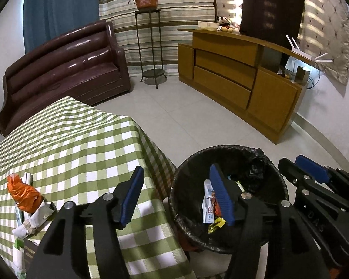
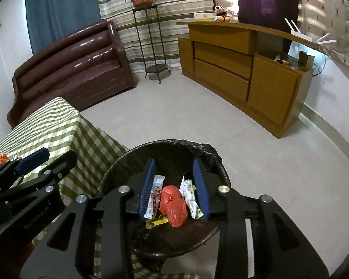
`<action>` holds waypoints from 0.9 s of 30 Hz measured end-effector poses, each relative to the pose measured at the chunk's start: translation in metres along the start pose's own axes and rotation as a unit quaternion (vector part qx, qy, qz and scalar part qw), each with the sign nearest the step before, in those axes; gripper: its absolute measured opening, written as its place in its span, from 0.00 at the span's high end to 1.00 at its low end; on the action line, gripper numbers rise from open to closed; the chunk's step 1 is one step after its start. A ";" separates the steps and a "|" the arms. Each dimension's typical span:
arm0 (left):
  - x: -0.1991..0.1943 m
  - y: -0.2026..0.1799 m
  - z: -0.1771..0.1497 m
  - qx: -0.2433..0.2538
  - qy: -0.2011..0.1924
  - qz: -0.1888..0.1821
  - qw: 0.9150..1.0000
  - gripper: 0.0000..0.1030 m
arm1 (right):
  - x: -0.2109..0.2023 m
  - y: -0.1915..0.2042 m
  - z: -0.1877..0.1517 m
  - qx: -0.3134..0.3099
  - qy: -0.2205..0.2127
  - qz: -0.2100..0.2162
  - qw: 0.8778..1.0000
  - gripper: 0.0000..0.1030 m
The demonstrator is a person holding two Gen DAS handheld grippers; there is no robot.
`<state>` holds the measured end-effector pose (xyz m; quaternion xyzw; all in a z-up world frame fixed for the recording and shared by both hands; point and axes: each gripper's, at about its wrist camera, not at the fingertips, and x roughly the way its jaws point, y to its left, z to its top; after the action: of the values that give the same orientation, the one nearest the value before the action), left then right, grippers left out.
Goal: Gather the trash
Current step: 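Move both open tools back over the table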
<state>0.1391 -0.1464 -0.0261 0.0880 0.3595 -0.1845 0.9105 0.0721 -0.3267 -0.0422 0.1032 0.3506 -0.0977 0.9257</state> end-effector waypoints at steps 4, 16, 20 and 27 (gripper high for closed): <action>-0.010 0.006 -0.001 -0.004 -0.001 -0.002 1.000 0.43 | -0.005 0.002 -0.001 0.003 0.002 0.000 1.000 0.63; -0.055 0.052 -0.022 -0.021 -0.003 0.035 0.999 0.40 | -0.026 0.039 -0.011 -0.011 0.007 0.024 1.000 0.57; -0.071 0.078 -0.032 -0.035 -0.003 0.056 0.998 0.40 | -0.034 0.065 -0.015 -0.028 0.007 0.038 0.999 0.54; -0.104 0.130 -0.051 -0.063 -0.012 0.104 0.992 0.35 | -0.046 0.116 -0.024 -0.056 0.012 0.070 0.996 0.54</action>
<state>0.0892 0.0162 0.0116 0.0654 0.3484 -0.0664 0.9327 0.0529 -0.2040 -0.0147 0.0764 0.3589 -0.0118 0.9302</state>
